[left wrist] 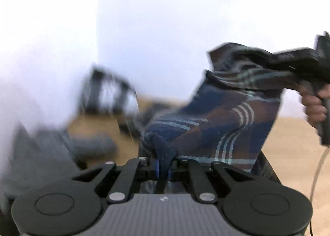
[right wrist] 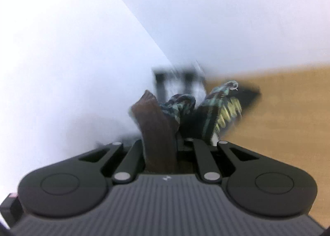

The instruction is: Fold clothes

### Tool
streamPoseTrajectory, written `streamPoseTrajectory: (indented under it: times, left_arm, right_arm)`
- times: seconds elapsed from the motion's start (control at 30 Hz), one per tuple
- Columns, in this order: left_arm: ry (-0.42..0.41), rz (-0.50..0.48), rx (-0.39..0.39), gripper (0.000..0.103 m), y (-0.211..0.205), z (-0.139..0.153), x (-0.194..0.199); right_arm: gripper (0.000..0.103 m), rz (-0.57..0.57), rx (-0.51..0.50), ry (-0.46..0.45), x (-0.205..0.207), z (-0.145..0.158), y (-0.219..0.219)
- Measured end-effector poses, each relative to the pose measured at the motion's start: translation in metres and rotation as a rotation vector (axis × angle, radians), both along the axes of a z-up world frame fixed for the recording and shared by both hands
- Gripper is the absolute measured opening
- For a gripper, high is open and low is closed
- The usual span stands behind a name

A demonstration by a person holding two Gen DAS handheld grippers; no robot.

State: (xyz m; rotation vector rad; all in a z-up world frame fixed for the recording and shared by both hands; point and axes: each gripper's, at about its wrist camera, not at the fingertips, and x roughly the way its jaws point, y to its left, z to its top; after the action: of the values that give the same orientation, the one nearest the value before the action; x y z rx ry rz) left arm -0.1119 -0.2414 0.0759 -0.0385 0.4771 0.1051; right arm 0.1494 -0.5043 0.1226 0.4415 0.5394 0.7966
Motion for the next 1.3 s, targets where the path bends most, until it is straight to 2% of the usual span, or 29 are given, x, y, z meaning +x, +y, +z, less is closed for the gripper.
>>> streamPoseTrajectory:
  times: [0.07, 0.17, 0.33, 0.43, 0.53, 0.63, 0.73, 0.77, 0.83, 0.93, 1.0, 1.03, 1.07, 1.1, 1.23, 1.3]
  left_arm:
    - [-0.081, 0.009, 0.028, 0.008, 0.001, 0.034, 0.000]
    - [-0.208, 0.005, 0.110, 0.008, -0.012, 0.082, 0.004]
    - [-0.350, -0.125, 0.163, 0.008, -0.059, 0.144, 0.029]
    - [-0.362, -0.275, 0.154, 0.008, -0.114, 0.158, 0.062]
    - [-0.305, -0.440, 0.128, 0.008, -0.194, 0.148, 0.109]
    - [-0.147, -0.594, 0.073, 0.012, -0.291, 0.106, 0.165]
    - [0.067, -0.701, 0.063, 0.021, -0.392, 0.032, 0.215]
    - [0.130, -0.716, 0.071, 0.022, -0.417, 0.008, 0.225]
    - [0.240, -0.733, 0.070, 0.022, -0.453, -0.038, 0.235]
    - [0.304, -0.724, 0.062, 0.025, -0.456, -0.078, 0.227]
    - [0.316, -0.670, 0.079, 0.037, -0.441, -0.091, 0.208]
    - [0.318, -0.635, 0.091, 0.047, -0.430, -0.096, 0.196]
    - [0.319, -0.596, 0.099, 0.052, -0.411, -0.098, 0.197]
    - [0.324, -0.547, 0.104, 0.052, -0.383, -0.098, 0.206]
    - [0.371, -0.333, 0.129, 0.063, -0.292, -0.110, 0.192]
    - [0.416, -0.265, 0.109, 0.064, -0.264, -0.119, 0.188]
  right_arm:
    - [0.010, -0.024, 0.038, -0.095, -0.024, 0.039, -0.014]
    - [0.010, -0.059, 0.090, -0.210, -0.068, 0.084, -0.041]
    - [0.010, -0.124, 0.078, -0.359, -0.171, 0.123, -0.095]
    - [0.010, -0.189, 0.063, -0.431, -0.238, 0.135, -0.131]
    - [0.010, -0.316, -0.024, -0.443, -0.288, 0.138, -0.166]
    - [0.010, -0.442, -0.104, -0.367, -0.308, 0.119, -0.206]
    - [0.010, -0.632, -0.133, -0.169, -0.308, 0.076, -0.271]
    - [0.011, -0.701, -0.140, -0.082, -0.306, 0.057, -0.295]
    - [0.013, -0.821, -0.242, 0.134, -0.291, 0.006, -0.348]
    - [0.014, -0.935, -0.413, 0.524, -0.271, -0.091, -0.423]
    - [0.014, -0.970, -0.387, 0.741, -0.276, -0.140, -0.459]
    - [0.015, -0.961, -0.348, 0.774, -0.283, -0.152, -0.470]
    - [0.015, -0.944, -0.320, 0.770, -0.287, -0.156, -0.472]
    - [0.016, -0.926, -0.296, 0.746, -0.290, -0.153, -0.473]
    - [0.016, -0.847, -0.310, 0.657, -0.276, -0.129, -0.458]
    - [0.017, -0.725, -0.448, 0.574, -0.265, -0.116, -0.444]
